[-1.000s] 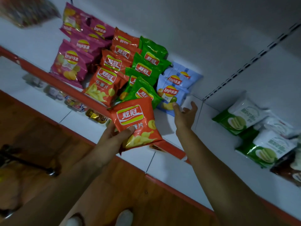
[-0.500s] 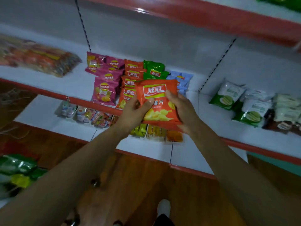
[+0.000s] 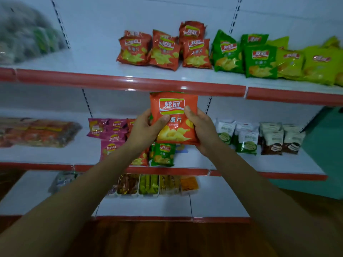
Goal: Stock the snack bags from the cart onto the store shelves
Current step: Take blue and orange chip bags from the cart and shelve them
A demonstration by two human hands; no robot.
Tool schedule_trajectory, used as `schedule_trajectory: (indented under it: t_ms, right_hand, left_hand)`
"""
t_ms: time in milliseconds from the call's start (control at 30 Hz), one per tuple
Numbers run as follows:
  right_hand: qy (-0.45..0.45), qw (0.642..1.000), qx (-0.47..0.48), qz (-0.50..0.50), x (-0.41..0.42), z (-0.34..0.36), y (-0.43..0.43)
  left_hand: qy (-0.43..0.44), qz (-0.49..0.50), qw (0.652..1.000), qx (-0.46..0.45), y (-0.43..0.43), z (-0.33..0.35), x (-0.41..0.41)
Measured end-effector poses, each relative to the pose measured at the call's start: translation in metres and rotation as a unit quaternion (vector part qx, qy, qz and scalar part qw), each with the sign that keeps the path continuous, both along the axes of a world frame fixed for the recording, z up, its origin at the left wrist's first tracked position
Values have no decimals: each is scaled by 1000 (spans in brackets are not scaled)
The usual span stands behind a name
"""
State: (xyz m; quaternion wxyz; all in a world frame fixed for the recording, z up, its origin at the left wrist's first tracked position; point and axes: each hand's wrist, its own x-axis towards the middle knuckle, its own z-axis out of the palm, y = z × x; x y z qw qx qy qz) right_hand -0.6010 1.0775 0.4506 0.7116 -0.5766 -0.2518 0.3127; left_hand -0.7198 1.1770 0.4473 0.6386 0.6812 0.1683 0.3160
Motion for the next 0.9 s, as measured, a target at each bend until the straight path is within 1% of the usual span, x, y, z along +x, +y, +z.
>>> schedule_trajectory:
  t_ms: [100, 167, 233, 333, 400, 467, 600, 733, 833, 900]
  right_hand:
    - [-16, 999, 24, -15, 14, 24, 3]
    - [-30, 998, 40, -29, 30, 42, 8]
    - [-47, 996, 65, -40, 50, 63, 16]
    - [-61, 990, 114, -48, 85, 89, 30]
    - [-76, 988, 122, -57, 111, 99, 39]
    - [-99, 988, 94, -72, 138, 107, 48]
    - [-111, 990, 14, -84, 193, 110, 70]
    - [-138, 986, -76, -51, 232, 109, 92]
    - [-204, 968, -140, -46, 250, 113, 102]
    - [-292, 935, -193, -55, 260, 112, 109]
  left_hand:
    - [-3, -10, 1000, 0, 2, 25, 15]
    - [-3, -10, 1000, 17, 9, 42, 31]
    - [-12, 8, 998, 60, 19, 61, 52]
    - [-13, 70, 987, 144, 35, 89, 89]
    - [-11, 107, 977, 186, 46, 102, 116]
    - [2, 122, 972, 202, 55, 110, 142]
    - [55, 127, 973, 183, 79, 109, 194]
    - [128, 146, 961, 197, 102, 109, 233]
    - [164, 168, 944, 232, 113, 113, 249]
    - [202, 174, 925, 271, 121, 114, 254]
